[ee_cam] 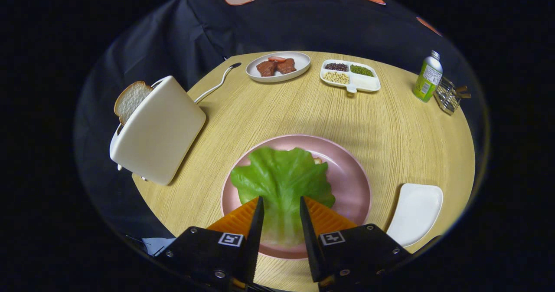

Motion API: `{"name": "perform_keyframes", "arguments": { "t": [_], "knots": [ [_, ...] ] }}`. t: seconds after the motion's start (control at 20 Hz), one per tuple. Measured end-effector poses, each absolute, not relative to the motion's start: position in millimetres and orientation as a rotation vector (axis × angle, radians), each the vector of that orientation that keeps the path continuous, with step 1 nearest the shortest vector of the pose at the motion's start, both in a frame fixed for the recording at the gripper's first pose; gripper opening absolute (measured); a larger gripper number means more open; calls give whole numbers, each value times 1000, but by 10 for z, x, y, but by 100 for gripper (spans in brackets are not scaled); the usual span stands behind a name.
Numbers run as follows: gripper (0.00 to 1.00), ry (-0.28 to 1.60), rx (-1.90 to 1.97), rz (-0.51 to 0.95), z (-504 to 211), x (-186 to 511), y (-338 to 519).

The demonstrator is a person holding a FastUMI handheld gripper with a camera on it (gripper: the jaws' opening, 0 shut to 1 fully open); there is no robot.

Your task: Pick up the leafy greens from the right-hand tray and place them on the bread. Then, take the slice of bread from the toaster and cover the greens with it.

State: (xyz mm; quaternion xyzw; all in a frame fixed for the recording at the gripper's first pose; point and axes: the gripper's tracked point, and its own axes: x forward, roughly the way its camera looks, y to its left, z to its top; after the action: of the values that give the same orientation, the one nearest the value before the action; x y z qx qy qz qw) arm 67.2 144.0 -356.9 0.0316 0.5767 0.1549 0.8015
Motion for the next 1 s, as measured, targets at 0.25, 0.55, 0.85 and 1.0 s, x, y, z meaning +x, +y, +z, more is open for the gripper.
{"name": "perform_keyframes", "arguments": {
  "t": [0.25,0.55,0.85,1.0],
  "knots": [
    [64,1186,96,321,-3273,824,1474],
    [90,1154,137,363,-2779,950,1731],
    [99,1155,166,382,-2444,1089,2149],
    [99,1164,159,379,-2319,1156,2364]
  ]
}}
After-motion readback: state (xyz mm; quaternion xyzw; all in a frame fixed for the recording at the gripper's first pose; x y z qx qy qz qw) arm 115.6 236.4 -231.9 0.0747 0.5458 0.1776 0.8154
